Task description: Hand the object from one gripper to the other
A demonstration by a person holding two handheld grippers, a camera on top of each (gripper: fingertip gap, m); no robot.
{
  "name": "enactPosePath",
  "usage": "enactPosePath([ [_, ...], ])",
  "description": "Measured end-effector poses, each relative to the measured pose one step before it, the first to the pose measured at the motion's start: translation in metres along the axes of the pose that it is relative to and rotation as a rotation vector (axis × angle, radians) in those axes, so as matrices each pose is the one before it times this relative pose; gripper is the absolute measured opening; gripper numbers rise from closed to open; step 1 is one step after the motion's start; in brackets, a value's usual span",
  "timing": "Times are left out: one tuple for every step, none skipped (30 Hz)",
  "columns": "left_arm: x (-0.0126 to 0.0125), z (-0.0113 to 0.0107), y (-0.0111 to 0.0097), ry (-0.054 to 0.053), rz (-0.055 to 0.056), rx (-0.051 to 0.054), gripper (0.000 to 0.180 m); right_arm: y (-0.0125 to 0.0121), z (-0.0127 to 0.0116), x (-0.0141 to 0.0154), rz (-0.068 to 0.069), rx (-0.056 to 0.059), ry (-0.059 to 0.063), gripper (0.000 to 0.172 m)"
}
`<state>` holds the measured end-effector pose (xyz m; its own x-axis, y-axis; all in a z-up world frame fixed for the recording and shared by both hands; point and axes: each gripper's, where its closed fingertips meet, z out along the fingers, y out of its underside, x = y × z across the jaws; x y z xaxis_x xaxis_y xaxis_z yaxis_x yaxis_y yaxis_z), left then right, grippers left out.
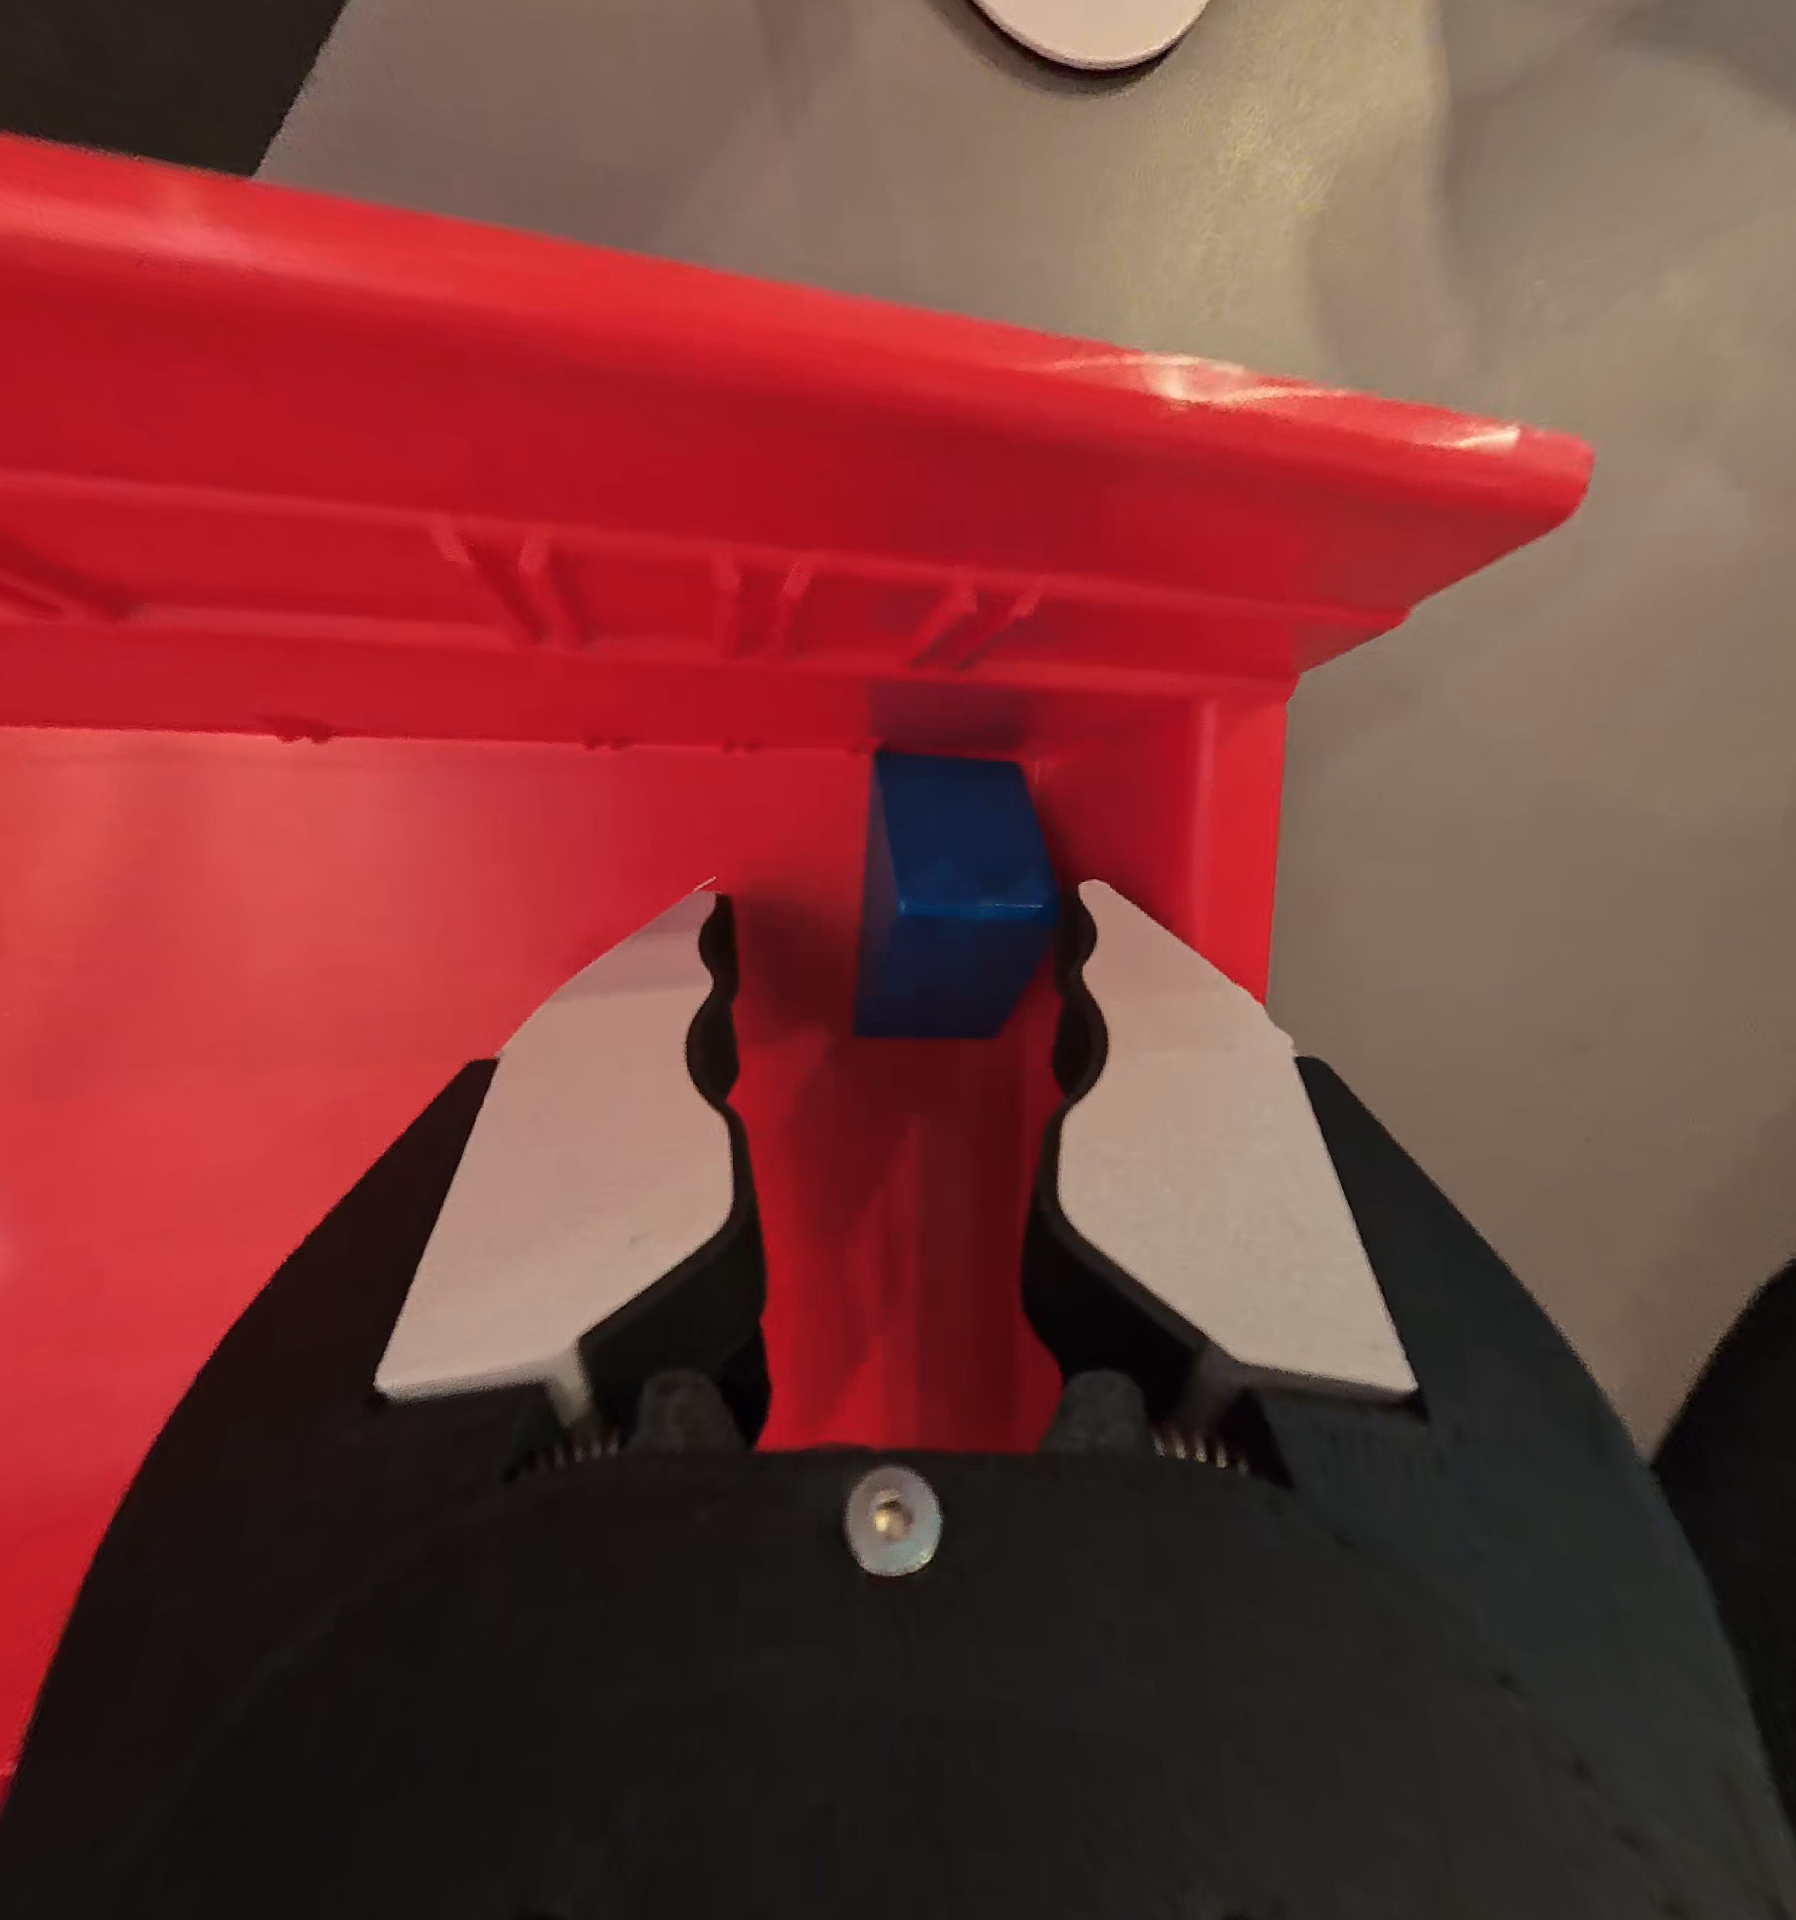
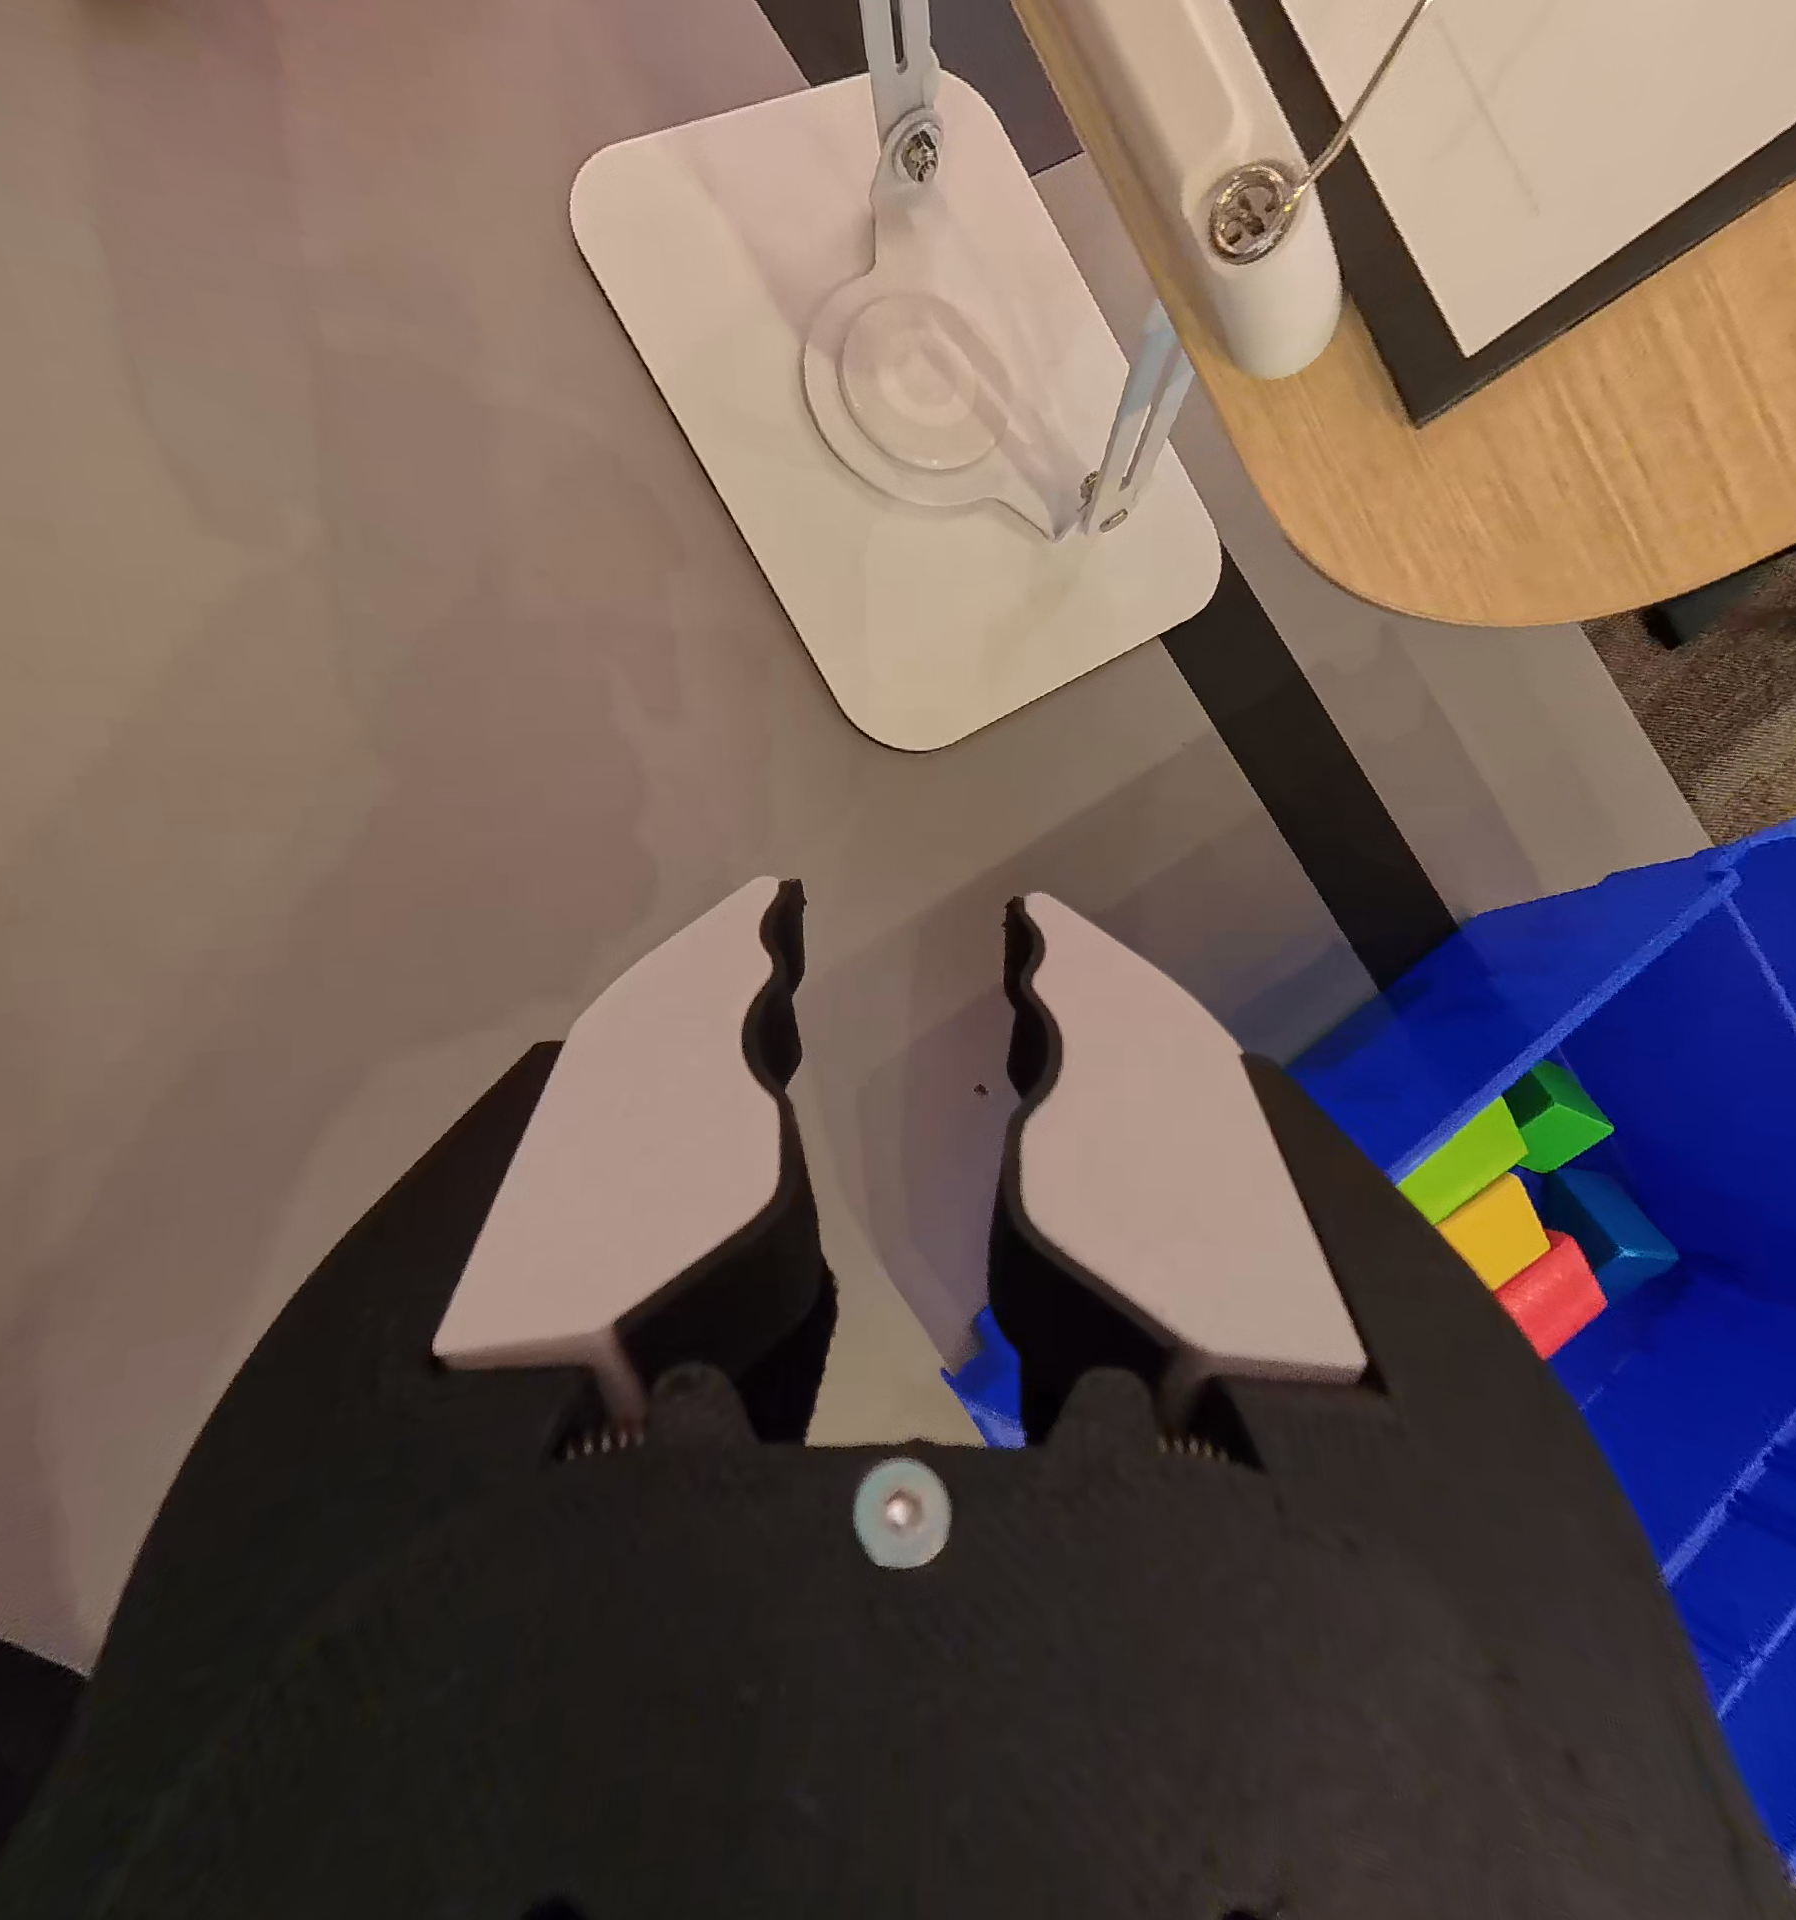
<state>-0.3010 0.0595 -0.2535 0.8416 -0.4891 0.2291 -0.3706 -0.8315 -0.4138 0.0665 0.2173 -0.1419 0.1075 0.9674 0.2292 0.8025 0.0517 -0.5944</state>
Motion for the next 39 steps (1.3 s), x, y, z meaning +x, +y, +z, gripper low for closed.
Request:
enactPosePath([
  [-0.00253, -0.00151, -0.00091, -0.0301, 0.0012, 0.0013, 0.056, -0.00032, 0.00096, -0.00091, -0.0004, 0.0015, -0.0001, 0.035],
  [-0.00303, -0.00229, -0.00221, -0.0422, 0.0171, 0.0072, 0.046, -0.00082, 0.00088, -0.00115, 0.0001, 0.0040, -0.0014, 0.035],
  [-0.00672, -0.00213, -0.00142, -0.0642, 0.0212, 0.0040, 0.037, -0.00094, 0.00070, -0.00143, 0.0011, 0.0052, -0.0035, 0.035],
  [-0.00863, -0.00023, 0.00081, -0.0679, 0.0109, -0.0040, 0.033, -0.00097, 0.00060, -0.00144, 0.0008, 0.0044, -0.0031, 0.035],
  [-0.00468, -0.00035, 0.00070, -0.0236, -0.0142, -0.0042, 0.033, -0.00061, 0.00035, -0.00130, -0.0005, 0.0027, -0.0021, 0.035],
  [-0.00088, -0.00107, -0.00156, 0.0090, -0.0215, 0.0153, 0.033, -0.00039, 0.00024, -0.00096, -0.0013, 0.0017, -0.0008, 0.035],
  [-0.00196, 0.00038, 0.00084, -0.0007, -0.0202, 0.0013, 0.038, -0.00022, 0.00002, -0.00069, -0.0007, 0.0019, 0.0005, 0.035],
  [-0.00660, 0.00272, 0.00525, -0.0355, -0.0193, -0.0313, 0.048, 0.00005, -0.00005, -0.00042, 0.0010, 0.0018, -0.0005, 0.035],
  [-0.00219, 0.00463, 0.00575, -0.0097, -0.0085, -0.0346, 0.055, 0.00006, -0.00003, -0.00070, 0.0021, 0.0018, -0.0028, 0.035],
  [-0.00153, 0.00350, 0.00343, -0.0029, -0.0102, -0.0243, 0.066, 0.00019, 0.00006, -0.00037, 0.0014, 0.0013, -0.0020, 0.035],
  [0.00075, 0.00078, -0.00051, 0.0060, 0.0085, 0.0021, 0.074, 0.00038, 0.00017, -0.00015, 0.0001, 0.0001, 0.0001, 0.035],
  [0.00231, 0.00054, 0.00011, 0.0147, 0.0125, -0.0029, 0.079, 0.00047, 0.00012, -0.00013, 0.0000, 0.0001, -0.0006, 0.035],
  [0.00045, 0.00121, 0.00132, 0.0042, 0.0064, -0.0096, 0.078, 0.00026, 0.00026, -0.00048, 0.0006, 0.0011, -0.0029, 0.035],
  [0.00067, 0.00145, 0.00116, 0.0007, 0.0199, -0.0079, 0.076, 0.00030, 0.00036, -0.00057, 0.0006, 0.0006, -0.0033, 0.035],
  [0.00318, -0.00045, -0.00130, 0.0121, 0.0314, 0.0037, 0.069, 0.00032, 0.00047, -0.00052, -0.0005, -0.0009, -0.0017, 0.034],
  [0.00270, -0.00022, -0.00053, 0.0088, 0.0222, -0.0016, 0.060, 0.00012, 0.00032, -0.00048, -0.0018, -0.0010, -0.0008, 0.034],
  [0.00146, 0.00051, -0.00001, 0.0003, 0.0186, -0.0026, 0.056, -0.00045, 0.00012, -0.00087, -0.0027, 0.0007, -0.0019, 0.034],
  [0.00360, -0.00048, -0.00038, 0.0142, 0.0324, -0.0007, 0.045, -0.00101, -0.00019, -0.00146, -0.0044, 0.0028, -0.0028, 0.034],
  [0.00153, -0.00022, 0.00056, 0.0009, 0.0180, -0.0064, 0.044, -0.00165, -0.00058, -0.00153, -0.0064, 0.0040, -0.0024, 0.034],
  [0.00060, -0.00009, 0.00053, 0.0020, 0.0006, -0.0085, 0.044, -0.00236, -0.00094, -0.00193, -0.0081, 0.0072, -0.0020, 0.034],
  [0.00039, -0.00021, 0.00056, 0.0014, 0.0012, -0.0086, 0.044, -0.00353, -0.00105, -0.00234, -0.0078, 0.0116, -0.0022, 0.034],
  [0.00035, -0.00085, 0.00126, -0.0021, 0.0123, -0.0117, 0.043, -0.00449, -0.00106, -0.00319, -0.0055, 0.0136, -0.0059, 0.035],
  [-0.00136, -0.00144, 0.00179, -0.0146, 0.0103, -0.0138, 0.042, -0.00603, -0.00040, -0.00452, -0.0056, 0.0184, -0.0108, 0.035],
  [-0.00229, -0.00231, 0.00073, -0.0215, 0.0084, -0.0013, 0.042, -0.00847, 0.00036, -0.00612, -0.0074, 0.0273, -0.0148, 0.037],
  [-0.00001, -0.00326, -0.00029, -0.0056, 0.0029, 0.0079, 0.042, -0.01026, 0.00168, -0.00842, -0.0086, 0.0313, -0.0229, 0.039],
  [0.00100, -0.00470, -0.00107, -0.0004, 0.0002, 0.0122, 0.042, -0.01150, 0.00358, -0.01014, -0.0125, 0.0304, -0.0286, 0.041],
  [-0.00029, -0.00641, -0.00211, -0.0135, 0.0004, 0.0167, 0.041, -0.01259, 0.00531, -0.01074, -0.0181, 0.0305, -0.0264, 0.042],
  [0.00040, -0.00781, -0.00259, -0.0127, 0.0000, 0.0175, 0.041, -0.01387, 0.00691, -0.01071, -0.0211, 0.0341, -0.0223, 0.044],
  [0.00306, -0.00881, -0.00338, 0.0035, -0.0043, 0.0214, 0.041, -0.01489, 0.00843, -0.01069, -0.0192, 0.0378, -0.0238, 0.045],
  [0.00347, -0.00952, -0.00483, -0.0003, -0.0060, 0.0286, 0.041, -0.01519, 0.01013, -0.01047, -0.0137, 0.0390, -0.0258, 0.045],
  [0.00493, -0.00982, -0.00606, 0.0005, -0.0031, 0.0315, 0.041, -0.01522, 0.01156, -0.00881, -0.0119, 0.0403, -0.0189, 0.047],
  [0.00787, -0.00944, -0.00642, 0.0134, -0.0024, 0.0271, 0.041, -0.01465, 0.01213, -0.00704, -0.0165, 0.0408, -0.0101, 0.049],
  [0.00923, -0.00890, -0.00654, 0.0108, 0.0016, 0.0212, 0.041, -0.01357, 0.01222, -0.00601, -0.0242, 0.0359, -0.0087, 0.048],
  [0.00998, -0.00815, -0.00717, 0.0055, 0.0092, 0.0174, 0.041, -0.01129, 0.01235, -0.00414, -0.0270, 0.0231, -0.0042, 0.047],
  [0.01112, -0.00727, -0.00739, 0.0085, 0.0141, 0.0133, 0.041, -0.00874, 0.01215, -0.00236, -0.0237, 0.0113, -0.0028, 0.047],
  [0.01148, -0.00602, -0.00777, 0.0091, 0.0158, 0.0117, 0.041, -0.00679, 0.01177, -0.00303, -0.0168, 0.0050, -0.0154, 0.046],
  [0.01133, -0.00484, -0.00771, 0.0102, 0.0130, 0.0097, 0.041, -0.00545, 0.01068, -0.00305, -0.0052, 0.0011, -0.0231, 0.046],
  [0.01073, -0.00372, -0.00707, 0.0081, 0.0139, 0.0044, 0.041, -0.00474, 0.00910, -0.00221, 0.0024, 0.0029, -0.0200, 0.045],
  [0.00874, -0.00319, -0.00649, 0.0004, 0.0179, 0.0022, 0.041, -0.00354, 0.00804, -0.00262, 0.0022, 0.0024, -0.0228, 0.046],
])
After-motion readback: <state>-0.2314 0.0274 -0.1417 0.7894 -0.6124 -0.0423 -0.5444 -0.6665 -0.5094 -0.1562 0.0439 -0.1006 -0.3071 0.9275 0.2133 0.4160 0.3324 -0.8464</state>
